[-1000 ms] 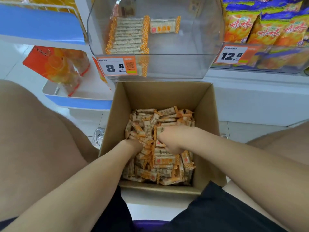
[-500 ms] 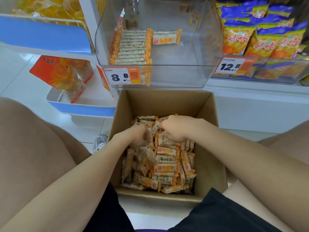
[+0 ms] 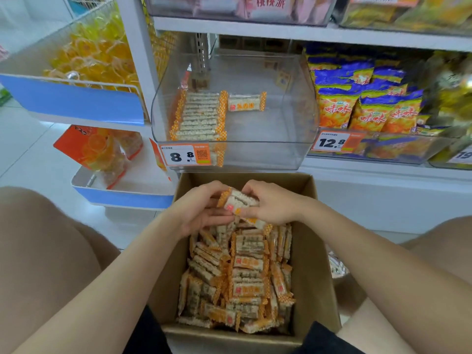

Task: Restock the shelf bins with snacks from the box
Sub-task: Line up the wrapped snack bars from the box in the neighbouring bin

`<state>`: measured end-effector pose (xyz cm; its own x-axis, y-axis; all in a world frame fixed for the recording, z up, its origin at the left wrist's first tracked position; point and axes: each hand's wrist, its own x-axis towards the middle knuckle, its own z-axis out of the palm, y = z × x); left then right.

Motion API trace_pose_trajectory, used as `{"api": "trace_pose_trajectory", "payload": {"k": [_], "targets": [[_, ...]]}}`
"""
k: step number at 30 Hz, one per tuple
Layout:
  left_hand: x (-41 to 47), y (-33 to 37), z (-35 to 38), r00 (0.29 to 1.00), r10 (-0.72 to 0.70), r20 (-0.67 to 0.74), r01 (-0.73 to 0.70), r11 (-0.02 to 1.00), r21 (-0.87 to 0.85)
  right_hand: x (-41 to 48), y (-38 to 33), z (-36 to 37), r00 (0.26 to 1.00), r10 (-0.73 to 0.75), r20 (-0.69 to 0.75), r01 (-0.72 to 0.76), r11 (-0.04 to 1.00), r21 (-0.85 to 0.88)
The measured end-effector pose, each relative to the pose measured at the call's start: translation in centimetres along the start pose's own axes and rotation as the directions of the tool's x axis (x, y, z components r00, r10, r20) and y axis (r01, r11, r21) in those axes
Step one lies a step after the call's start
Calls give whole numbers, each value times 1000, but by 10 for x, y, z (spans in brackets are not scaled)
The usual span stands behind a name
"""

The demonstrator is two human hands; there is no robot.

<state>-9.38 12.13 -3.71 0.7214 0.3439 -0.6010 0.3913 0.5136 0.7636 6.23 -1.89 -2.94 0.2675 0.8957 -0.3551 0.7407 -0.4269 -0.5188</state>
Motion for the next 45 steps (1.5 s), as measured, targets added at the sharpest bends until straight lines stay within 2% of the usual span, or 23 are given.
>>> {"api": "trace_pose_trajectory", "payload": {"k": [4, 7, 10, 13, 17, 21, 25, 28, 30, 31, 33, 35, 37, 40, 42, 45], "targets": [[-10, 11, -2, 995, 94, 39, -100, 978, 183, -10, 1, -21, 998, -42, 40, 32, 971, 237], [-21, 19, 2, 973, 223, 53, -230, 946, 230, -20, -5, -37, 996, -34, 80, -2, 913, 409], [-32, 30, 6, 939, 341, 44, -341, 907, 246, -25, -11, -46, 999, 8, -37, 13, 856, 518], [-45, 43, 9, 912, 409, 25, -400, 878, 262, -27, -15, -52, 975, 56, -217, 65, 857, 511], [-56, 53, 9, 883, 469, -30, -440, 848, 295, -30, -21, -56, 947, 125, -295, 88, 783, 616], [-59, 63, 11, 867, 498, -18, -469, 828, 307, -32, -28, -56, 913, 76, -400, 172, 819, 548], [-57, 78, 19, 815, 567, -117, -527, 810, 258, -39, -47, -62, 901, 3, -434, 244, 824, 511], [-57, 98, 26, 779, 613, -131, -564, 777, 279, -38, -60, -67, 868, -37, -495, 252, 892, 374], [-54, 112, 26, 721, 685, -108, -584, 684, 437, -31, -65, -75, 831, -32, -555, 258, 907, 334], [-49, 119, 24, 663, 744, -86, -572, 576, 584, -26, -65, -81, 807, -15, -590, 245, 918, 311], [-34, 127, 16, 553, 833, 32, -477, 284, 832, -13, -59, -97, 743, -10, -669, 168, 971, 173], [-14, 132, 7, 531, 829, 176, -420, 77, 904, 7, -46, -114, 727, -61, -684, 15, 997, -73], [5, 134, 3, 588, 764, 266, -372, -37, 927, 32, -32, -129, 777, -55, -627, -103, 971, -213], [25, 136, 9, 689, 670, 276, -241, -148, 959, 67, -15, -143, 833, -4, -553, -202, 928, -311], [35, 135, 17, 739, 625, 251, -193, -160, 968, 88, -8, -145, 839, 35, -543, -283, 880, -382], [46, 133, 20, 808, 540, 237, -146, -206, 968, 117, 4, -145, 842, 107, -529, -358, 843, -400]]}}
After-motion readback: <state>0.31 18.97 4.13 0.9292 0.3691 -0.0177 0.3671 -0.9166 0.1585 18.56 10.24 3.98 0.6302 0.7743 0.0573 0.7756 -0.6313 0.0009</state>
